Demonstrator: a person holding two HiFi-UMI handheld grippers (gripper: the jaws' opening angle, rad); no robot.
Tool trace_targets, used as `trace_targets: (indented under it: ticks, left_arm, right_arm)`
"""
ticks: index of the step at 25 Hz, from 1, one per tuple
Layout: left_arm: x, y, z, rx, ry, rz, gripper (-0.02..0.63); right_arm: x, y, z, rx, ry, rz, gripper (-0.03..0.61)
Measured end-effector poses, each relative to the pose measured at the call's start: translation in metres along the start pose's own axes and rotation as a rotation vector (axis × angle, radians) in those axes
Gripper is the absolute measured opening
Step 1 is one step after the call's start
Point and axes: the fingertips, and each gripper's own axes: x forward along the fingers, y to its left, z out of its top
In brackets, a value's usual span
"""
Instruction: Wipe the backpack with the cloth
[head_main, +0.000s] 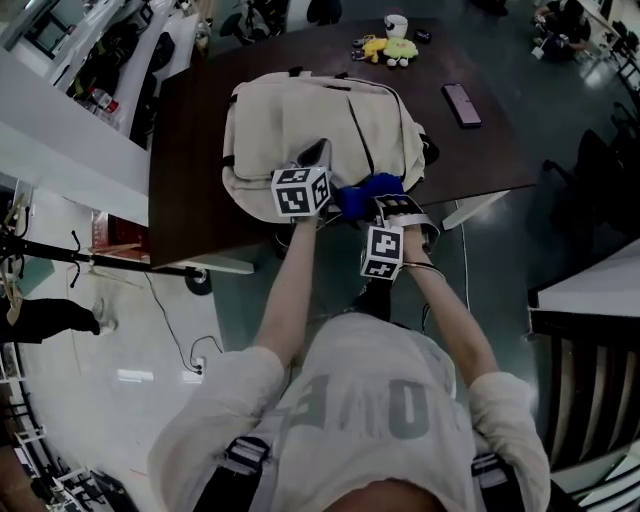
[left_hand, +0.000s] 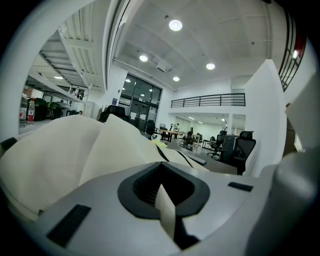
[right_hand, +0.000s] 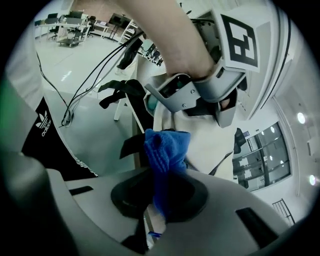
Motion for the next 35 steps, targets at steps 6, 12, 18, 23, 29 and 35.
trace_targets:
  ticks: [6,12,18,23,29,35]
  left_arm:
    - [0.000,-0.009,0.011,0.070,-0.015,-0.010,0.005]
    - [0.016,-0.017,0.036,0.089,-0.060,-0.023,0.005]
    - [0.029,-0.001,0.042,0.103,-0.066,0.015,0.005]
    - [0.032,0.021,0.050,-0.070,-0.100,0.003,0.005]
    - [0.035,0.025,0.047,-0.100,-0.057,-0.044,0.005]
    - [0.038,0.030,0.048,-0.096,-0.066,-0.024,0.005]
  right_arm:
    - [-0.022,-0.050,-0.008,0.051,-0.039,-0.088,0.041]
    - [-0.031,-0.162,-0.040,0.089,0.004,-0.250,0.041]
    - [-0.011,-0.256,-0.075,0.056,0.063,-0.311,0.041]
    - [0.047,-0.307,-0.094,0.062,0.119,-0.294,0.043]
    - [0.124,-0.281,-0.085,0.025,0.133,-0.160,0.043]
    - [0.136,-0.265,-0.087,0.011,0.123,-0.152,0.041]
